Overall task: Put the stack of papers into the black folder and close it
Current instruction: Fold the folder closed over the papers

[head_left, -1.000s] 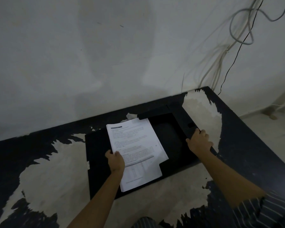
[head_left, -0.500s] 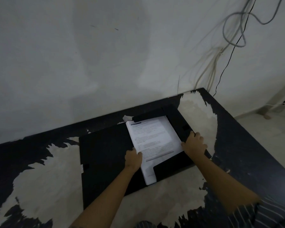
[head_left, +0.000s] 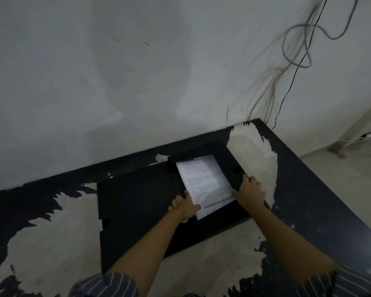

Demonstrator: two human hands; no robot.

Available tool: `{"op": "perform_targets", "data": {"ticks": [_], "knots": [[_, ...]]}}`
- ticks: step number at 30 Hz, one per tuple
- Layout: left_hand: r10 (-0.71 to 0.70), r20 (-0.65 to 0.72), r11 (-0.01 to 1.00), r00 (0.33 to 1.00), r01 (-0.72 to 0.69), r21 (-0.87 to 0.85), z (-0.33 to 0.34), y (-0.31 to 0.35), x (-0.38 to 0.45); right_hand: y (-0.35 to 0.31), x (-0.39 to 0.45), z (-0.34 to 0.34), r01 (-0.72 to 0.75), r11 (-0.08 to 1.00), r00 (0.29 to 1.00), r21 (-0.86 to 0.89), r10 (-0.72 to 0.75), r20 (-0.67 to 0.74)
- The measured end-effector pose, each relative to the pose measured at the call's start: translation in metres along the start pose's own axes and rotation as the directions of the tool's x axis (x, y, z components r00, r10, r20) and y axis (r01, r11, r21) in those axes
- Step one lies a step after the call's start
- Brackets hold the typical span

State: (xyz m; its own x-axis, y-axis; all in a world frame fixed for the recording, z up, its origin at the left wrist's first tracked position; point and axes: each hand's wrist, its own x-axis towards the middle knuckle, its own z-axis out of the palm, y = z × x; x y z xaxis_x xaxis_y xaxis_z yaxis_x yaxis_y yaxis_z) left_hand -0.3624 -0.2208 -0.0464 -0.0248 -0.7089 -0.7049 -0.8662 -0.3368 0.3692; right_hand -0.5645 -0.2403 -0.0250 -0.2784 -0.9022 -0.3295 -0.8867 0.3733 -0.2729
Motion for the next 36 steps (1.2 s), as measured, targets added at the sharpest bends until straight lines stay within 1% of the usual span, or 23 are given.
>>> {"op": "perform_targets", "data": {"ticks": [2,4,5,7,9,10,11,12,13,14,15,16,18,21,24,27,30,33,35,36], "knots": [[0.001,-0.088,0.998,0.996,-0.006,-0.062,0.004,-0.004,-0.003,-0.001,-0.002,0.001,-0.014,1.0,1.0,-0.008,0.014,0.006],[-0.003,-0.243,0.992,0.97,-0.028,-0.124,0.009,-0.016,-0.009,-0.008,-0.007,0.003,-0.017,1.0,1.0,-0.022,0.017,-0.001],[-0.007,-0.325,0.987,0.946,-0.046,-0.153,0.01,-0.026,-0.013,-0.013,-0.012,0.006,0.018,0.999,1.0,-0.035,-0.019,-0.021],[-0.034,-0.466,0.979,0.884,-0.065,-0.195,0.009,-0.054,-0.024,-0.029,-0.025,0.017,0.18,0.982,0.981,-0.064,-0.184,-0.067],[-0.105,-0.539,0.971,0.836,-0.03,-0.236,0.005,-0.089,-0.037,-0.048,-0.045,0.032,0.367,0.93,0.929,-0.024,-0.368,-0.045],[-0.156,-0.557,0.963,0.816,0.0,-0.269,0.003,-0.106,-0.043,-0.054,-0.055,0.039,0.457,0.89,0.89,0.009,-0.457,0.006],[-0.213,-0.572,0.95,0.792,0.033,-0.309,0.001,-0.122,-0.049,-0.06,-0.066,0.047,0.555,0.831,0.827,0.031,-0.555,0.088],[-0.269,-0.59,0.935,0.761,0.061,-0.348,0.0,-0.136,-0.056,-0.063,-0.076,0.054,0.656,0.754,0.736,0.034,-0.649,0.19],[-0.319,-0.612,0.919,0.724,0.079,-0.385,0.0,-0.15,-0.063,-0.066,-0.084,0.061,0.748,0.663,0.631,0.015,-0.718,0.293],[-0.362,-0.631,0.902,0.687,0.087,-0.422,0.0,-0.162,-0.07,-0.067,-0.09,0.068,0.819,0.574,0.538,-0.028,-0.749,0.387],[-0.401,-0.64,0.882,0.655,0.089,-0.462,0.002,-0.172,-0.075,-0.067,-0.095,0.075,0.859,0.505,0.483,-0.086,-0.741,0.466],[-0.445,-0.637,0.858,0.63,0.096,-0.504,0.003,-0.182,-0.082,-0.069,-0.098,0.08,0.873,0.465,0.466,-0.143,-0.712,0.525],[-0.517,-0.608,0.812,0.603,0.119,-0.572,0.006,-0.197,-0.093,-0.077,-0.1,0.084,0.861,0.465,0.49,-0.206,-0.65,0.581],[-0.557,-0.572,0.782,0.602,0.15,-0.605,0.008,-0.21,-0.101,-0.085,-0.096,0.08,0.837,0.507,0.515,-0.206,-0.602,0.61],[-0.543,-0.56,0.8,0.626,0.184,-0.571,0.009,-0.215,-0.104,-0.084,-0.096,0.079,0.847,0.472,0.513,-0.242,-0.609,0.605],[-0.537,-0.538,0.805,0.65,0.204,-0.557,0.01,-0.214,-0.107,-0.077,-0.099,0.082,0.854,0.44,0.515,-0.278,-0.639,0.571],[-0.517,-0.527,0.81,0.674,0.185,-0.557,0.011,-0.209,-0.109,-0.072,-0.101,0.081,0.848,0.465,0.523,-0.254,-0.656,0.544],[-0.524,-0.501,0.775,0.689,0.142,-0.616,0.008,-0.202,-0.115,-0.072,-0.104,0.078,0.843,0.479,0.527,-0.244,-0.651,0.546],[-0.547,-0.511,0.738,0.662,0.094,-0.668,0.003,-0.197,-0.121,-0.073,-0.108,0.077,0.831,0.512,0.542,-0.218,-0.656,0.526],[-0.554,-0.523,0.727,0.648,0.07,-0.683,-0.001,-0.193,-0.125,-0.075,-0.11,0.075,0.811,0.56,0.56,-0.171,-0.657,0.504]]}}
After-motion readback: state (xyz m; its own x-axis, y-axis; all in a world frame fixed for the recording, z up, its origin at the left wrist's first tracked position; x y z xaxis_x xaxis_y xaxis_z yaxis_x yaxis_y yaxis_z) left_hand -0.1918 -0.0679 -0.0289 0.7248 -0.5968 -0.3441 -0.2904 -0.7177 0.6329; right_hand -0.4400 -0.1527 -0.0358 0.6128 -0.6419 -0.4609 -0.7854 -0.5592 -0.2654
